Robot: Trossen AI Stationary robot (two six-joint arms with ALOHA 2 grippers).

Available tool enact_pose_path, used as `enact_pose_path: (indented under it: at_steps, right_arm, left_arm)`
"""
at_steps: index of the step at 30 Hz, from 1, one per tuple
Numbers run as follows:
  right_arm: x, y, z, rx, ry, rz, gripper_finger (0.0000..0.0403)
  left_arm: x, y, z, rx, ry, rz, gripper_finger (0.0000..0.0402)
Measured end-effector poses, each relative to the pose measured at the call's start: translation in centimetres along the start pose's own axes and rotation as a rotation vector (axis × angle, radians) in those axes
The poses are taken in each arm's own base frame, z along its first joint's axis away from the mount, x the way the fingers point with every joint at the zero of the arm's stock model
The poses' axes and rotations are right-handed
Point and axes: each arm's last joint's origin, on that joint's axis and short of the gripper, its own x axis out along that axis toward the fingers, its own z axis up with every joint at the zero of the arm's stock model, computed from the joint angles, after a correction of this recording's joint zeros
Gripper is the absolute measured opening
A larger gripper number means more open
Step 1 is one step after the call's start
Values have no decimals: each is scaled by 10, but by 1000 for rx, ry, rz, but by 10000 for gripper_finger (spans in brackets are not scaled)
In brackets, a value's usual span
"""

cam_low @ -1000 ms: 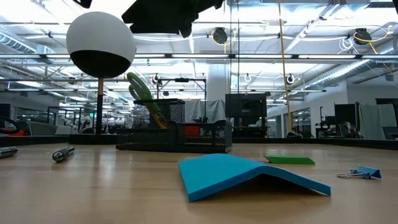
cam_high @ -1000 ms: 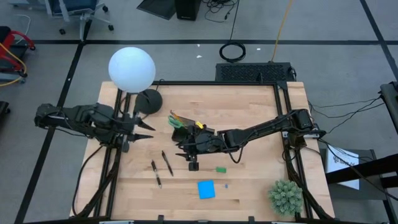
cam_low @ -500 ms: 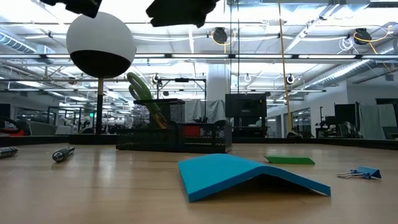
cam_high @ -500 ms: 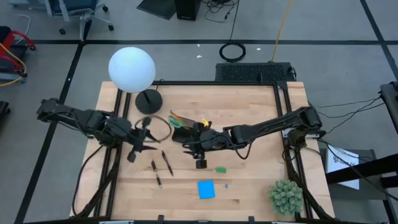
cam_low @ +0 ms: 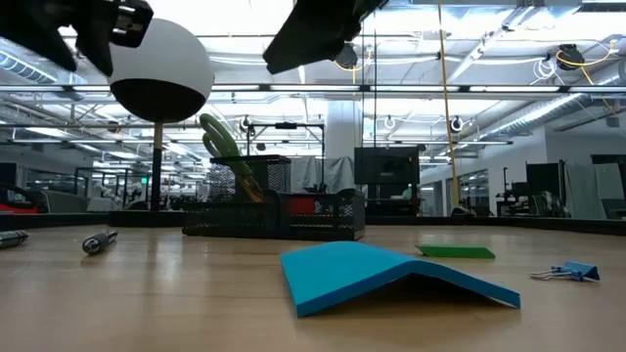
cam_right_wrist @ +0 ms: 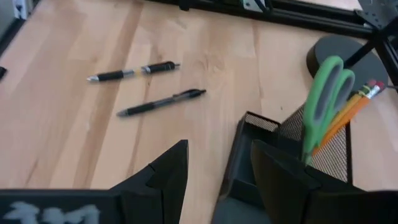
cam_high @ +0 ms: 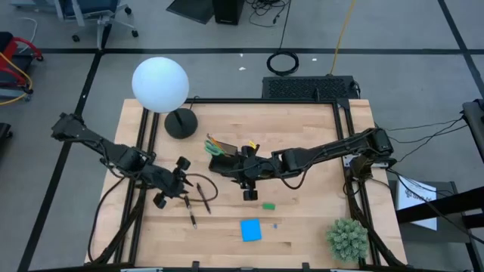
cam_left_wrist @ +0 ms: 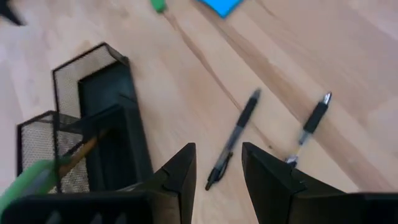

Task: Pick and place office supplies into organizer
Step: Put the left black pen into the black desk organizer

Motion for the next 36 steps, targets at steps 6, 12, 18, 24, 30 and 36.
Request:
enact_pose_path:
  at_steps: [6,12,18,24,30,36]
  right_arm:
    - [0,-2,0,6,4,-4,164]
    - [0,-2,-1,6,5,-4,164]
    - [0,-2,-1,7,4,-4,164]
    - [0,-2,-1,7,4,-4,164]
    - [0,-2,0,7,4,-4,164]
    - [0,-2,-1,7,4,-4,164]
  left_arm:
    - [21,-11,3,55,92,-44,127]
    - [39,-26,4,111,184,-97,127]
    - [56,-39,4,150,253,-132,127]
    - [72,-51,4,193,302,-159,127]
    - [85,-59,5,220,309,-179,127]
    - [89,-65,7,240,303,-190,127]
